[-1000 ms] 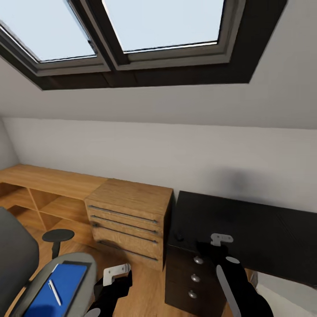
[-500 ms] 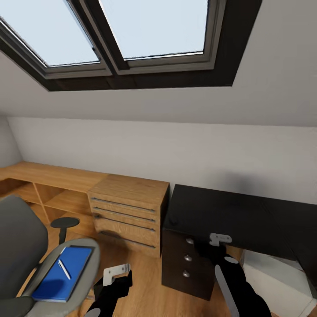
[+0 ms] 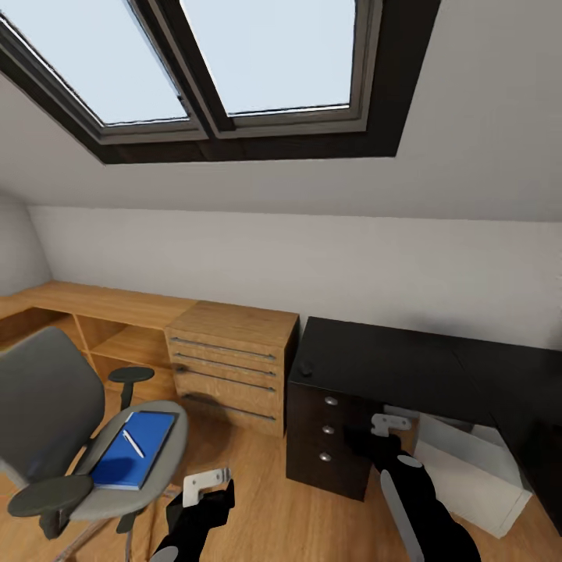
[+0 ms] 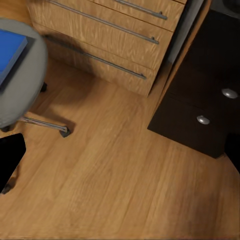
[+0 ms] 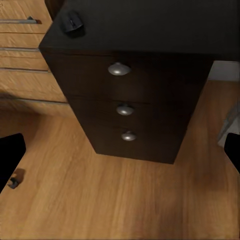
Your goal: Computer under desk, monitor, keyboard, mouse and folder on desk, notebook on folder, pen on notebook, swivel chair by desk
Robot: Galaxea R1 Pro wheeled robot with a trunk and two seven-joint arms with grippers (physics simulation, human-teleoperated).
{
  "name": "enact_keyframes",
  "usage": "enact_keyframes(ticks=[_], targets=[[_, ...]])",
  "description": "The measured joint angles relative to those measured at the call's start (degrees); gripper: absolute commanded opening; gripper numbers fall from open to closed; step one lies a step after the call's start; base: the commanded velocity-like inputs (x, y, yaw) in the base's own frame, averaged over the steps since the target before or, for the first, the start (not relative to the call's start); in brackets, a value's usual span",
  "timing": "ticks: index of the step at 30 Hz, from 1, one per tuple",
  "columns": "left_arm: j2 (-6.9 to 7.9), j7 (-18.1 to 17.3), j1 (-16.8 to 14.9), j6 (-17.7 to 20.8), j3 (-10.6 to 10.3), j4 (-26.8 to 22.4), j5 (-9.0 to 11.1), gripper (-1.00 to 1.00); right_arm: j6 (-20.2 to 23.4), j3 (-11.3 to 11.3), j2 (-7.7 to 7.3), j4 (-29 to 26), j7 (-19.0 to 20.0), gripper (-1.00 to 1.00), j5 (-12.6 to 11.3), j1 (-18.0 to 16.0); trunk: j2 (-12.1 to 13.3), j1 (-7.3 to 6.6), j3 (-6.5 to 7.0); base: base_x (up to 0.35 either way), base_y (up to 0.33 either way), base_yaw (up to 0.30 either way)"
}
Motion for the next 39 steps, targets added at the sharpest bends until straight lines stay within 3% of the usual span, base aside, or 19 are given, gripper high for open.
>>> enact_keyframes(ticks=[39], targets=[[0.00,0.0,0.0,0.0,0.0,0.0,0.0,1.00,-0.1,0.0,0.00,0.0,0.0,1.00,0.0,0.0,0.0,0.00,0.00,-0.338,-0.013,0.000]])
